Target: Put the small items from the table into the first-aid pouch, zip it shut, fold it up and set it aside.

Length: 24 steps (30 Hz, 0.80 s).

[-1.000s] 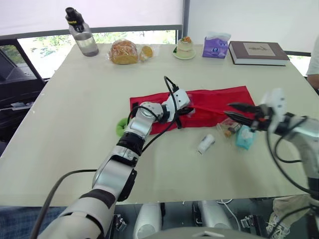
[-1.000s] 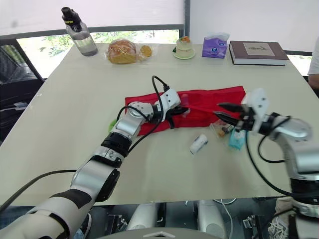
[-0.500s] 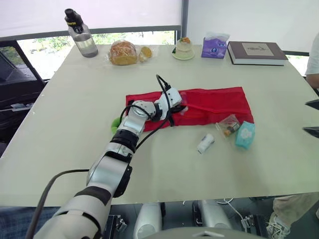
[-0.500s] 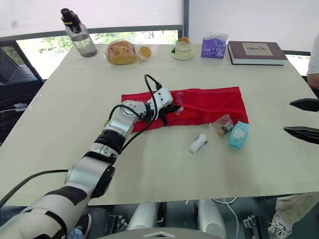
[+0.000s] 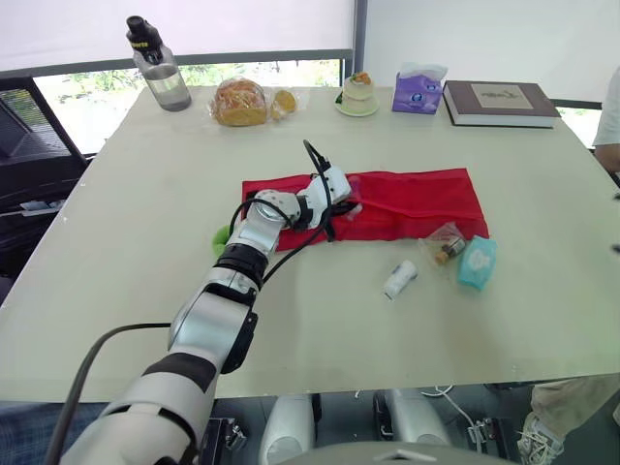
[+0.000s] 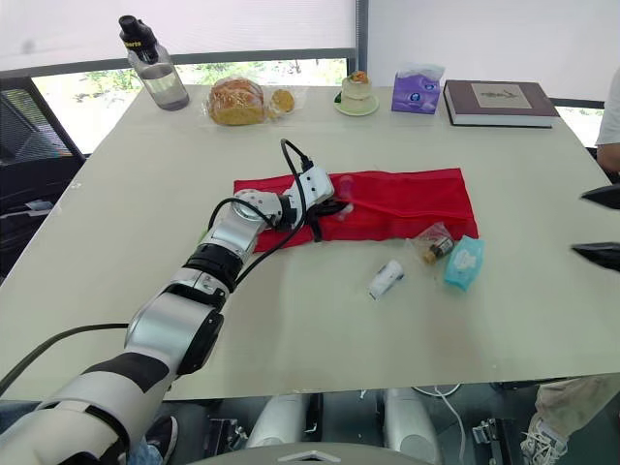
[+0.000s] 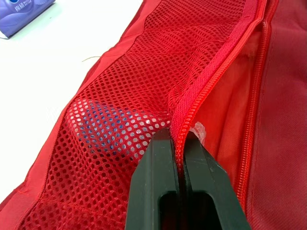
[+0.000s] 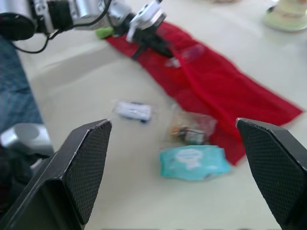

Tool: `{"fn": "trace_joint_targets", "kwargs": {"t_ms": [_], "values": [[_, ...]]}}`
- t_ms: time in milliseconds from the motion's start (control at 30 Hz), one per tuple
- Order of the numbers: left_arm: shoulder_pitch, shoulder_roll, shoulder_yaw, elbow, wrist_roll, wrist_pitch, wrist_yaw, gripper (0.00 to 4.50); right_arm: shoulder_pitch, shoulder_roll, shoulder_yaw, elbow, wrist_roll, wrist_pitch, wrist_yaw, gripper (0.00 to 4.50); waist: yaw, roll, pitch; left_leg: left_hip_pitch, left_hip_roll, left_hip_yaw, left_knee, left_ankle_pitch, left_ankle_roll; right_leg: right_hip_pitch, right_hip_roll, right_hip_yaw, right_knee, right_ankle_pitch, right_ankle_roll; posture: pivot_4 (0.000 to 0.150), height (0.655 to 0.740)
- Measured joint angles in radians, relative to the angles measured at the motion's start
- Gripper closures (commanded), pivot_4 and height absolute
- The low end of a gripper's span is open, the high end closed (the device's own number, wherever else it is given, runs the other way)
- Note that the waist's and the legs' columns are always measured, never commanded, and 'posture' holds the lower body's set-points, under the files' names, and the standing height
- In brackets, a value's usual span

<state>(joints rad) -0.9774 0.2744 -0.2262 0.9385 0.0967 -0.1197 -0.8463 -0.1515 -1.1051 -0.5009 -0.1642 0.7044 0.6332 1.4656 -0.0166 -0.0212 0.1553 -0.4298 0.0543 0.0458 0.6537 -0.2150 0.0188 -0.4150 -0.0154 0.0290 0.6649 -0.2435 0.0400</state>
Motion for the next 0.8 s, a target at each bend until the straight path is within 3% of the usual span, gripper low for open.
{"fn": "trace_joint_targets", "kwargs": {"t_ms": [133, 200, 367, 600, 800], "values": [[-0.008, -0.010, 0.000, 0.011, 0.000, -0.003, 0.002, 4.50, -0.105, 0.063, 0.179, -0.017, -0.014, -0.029, -0.011, 0.08, 0.002, 0.002, 0.001, -0.001, 0.000, 0.000, 0.000, 0.000, 0.000, 0.000, 0.000, 0.000, 0.000, 0.000, 0.000, 0.150, 0.7400], [-0.014, -0.018, 0.001, 0.020, 0.000, -0.006, 0.005, 4.50, -0.245, 0.123, 0.376, -0.005, -0.129, -0.152, 0.011, 0.08, 0.009, 0.002, 0.001, -0.002, -0.001, -0.001, 0.000, 0.000, 0.000, 0.000, 0.000, -0.001, -0.001, 0.001, -0.003, 0.150, 0.7400], [-0.014, -0.020, 0.001, 0.025, 0.001, -0.013, 0.012, 4.50, -0.373, 0.225, 0.576, 0.123, -0.345, -0.361, -0.016, 0.08, 0.008, 0.002, 0.001, -0.002, -0.001, -0.001, 0.000, 0.000, 0.000, 0.000, 0.000, -0.001, -0.001, 0.001, -0.002, 0.150, 0.7400], [-0.009, -0.017, 0.001, 0.022, 0.001, -0.016, 0.014, 4.50, -0.466, 0.308, 0.810, 0.285, -0.582, -0.607, 0.023, 0.08, 0.008, 0.002, 0.001, -0.002, -0.001, -0.001, 0.000, 0.000, 0.000, 0.000, 0.000, 0.000, 0.000, 0.002, -0.003, 0.150, 0.7400], [-0.004, -0.014, 0.002, 0.018, 0.001, -0.016, 0.016, 4.50, -0.515, 0.351, 0.898, 0.397, -0.711, -0.743, 0.011, 0.08, 0.006, 0.002, 0.001, -0.001, -0.001, -0.001, 0.000, 0.000, 0.000, 0.000, 0.000, -0.001, 0.000, 0.002, -0.003, 0.150, 0.7400]]}}
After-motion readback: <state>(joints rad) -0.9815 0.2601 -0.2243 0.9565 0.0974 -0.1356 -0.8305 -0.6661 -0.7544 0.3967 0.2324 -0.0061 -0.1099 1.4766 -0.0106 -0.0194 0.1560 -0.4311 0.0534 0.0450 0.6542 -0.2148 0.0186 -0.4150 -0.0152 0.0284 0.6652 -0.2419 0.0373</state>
